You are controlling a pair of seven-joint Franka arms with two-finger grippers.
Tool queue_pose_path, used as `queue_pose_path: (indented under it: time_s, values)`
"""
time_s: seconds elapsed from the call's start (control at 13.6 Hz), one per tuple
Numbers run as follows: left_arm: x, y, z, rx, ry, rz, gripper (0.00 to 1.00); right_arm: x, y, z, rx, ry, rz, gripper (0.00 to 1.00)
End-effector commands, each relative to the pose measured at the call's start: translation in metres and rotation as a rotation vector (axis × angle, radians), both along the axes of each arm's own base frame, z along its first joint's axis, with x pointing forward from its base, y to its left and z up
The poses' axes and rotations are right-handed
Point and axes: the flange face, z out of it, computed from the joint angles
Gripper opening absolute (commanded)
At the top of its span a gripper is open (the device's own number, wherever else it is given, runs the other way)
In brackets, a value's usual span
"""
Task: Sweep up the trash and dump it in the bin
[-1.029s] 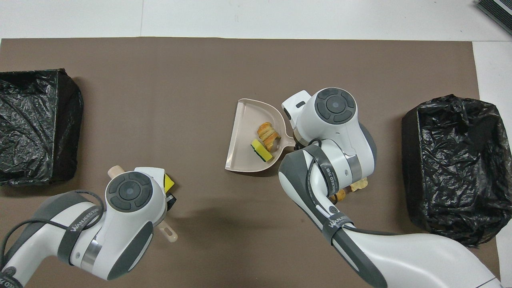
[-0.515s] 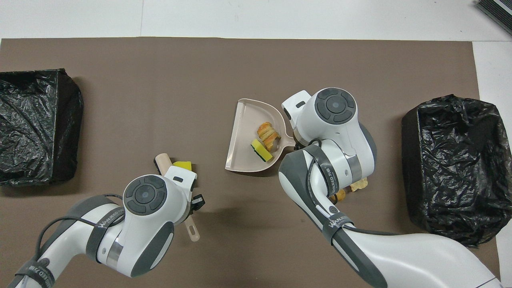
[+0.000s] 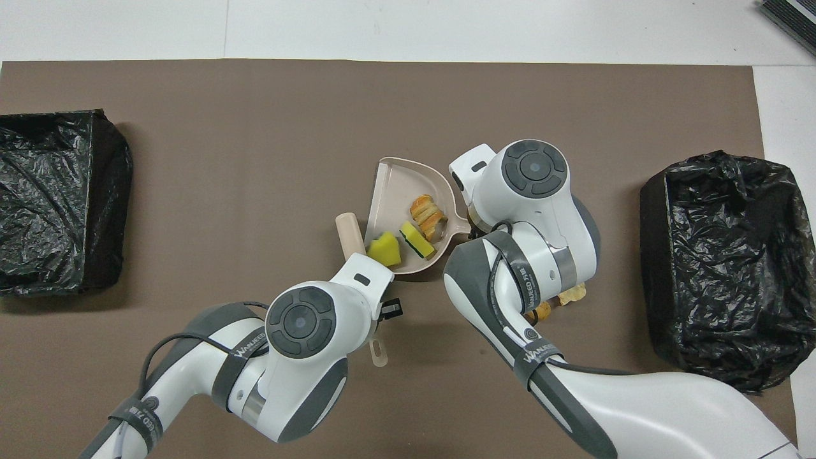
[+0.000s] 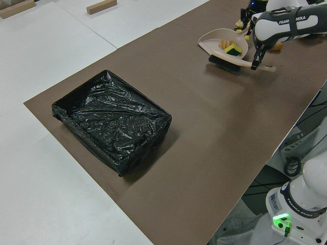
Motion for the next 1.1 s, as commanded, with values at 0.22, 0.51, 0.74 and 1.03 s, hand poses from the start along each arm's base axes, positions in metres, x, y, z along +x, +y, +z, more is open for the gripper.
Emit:
queue_pose_path:
  time_s: [0.22, 0.51, 0.74, 1.03]
  values:
    - [0.004, -0.020, 0.013, -0.030, -0.001, -0.042, 0.00, 0.001, 0.000, -0.005, 0.014, -0.005, 0.011, 0.00]
    - [0.035, 0.019, 0.028, 0.034, 0.017, 0.004, 0.00, 0.003, -0.006, -0.005, 0.011, 0.001, -0.016, 0.00]
    - [0.061, 0.052, 0.055, 0.070, 0.060, 0.058, 0.00, 0.003, -0.006, -0.005, 0.013, 0.000, -0.020, 0.00]
    - [0.074, 0.115, 0.102, 0.082, 0.070, 0.143, 0.00, 0.004, -0.008, -0.004, 0.012, 0.002, -0.034, 0.00]
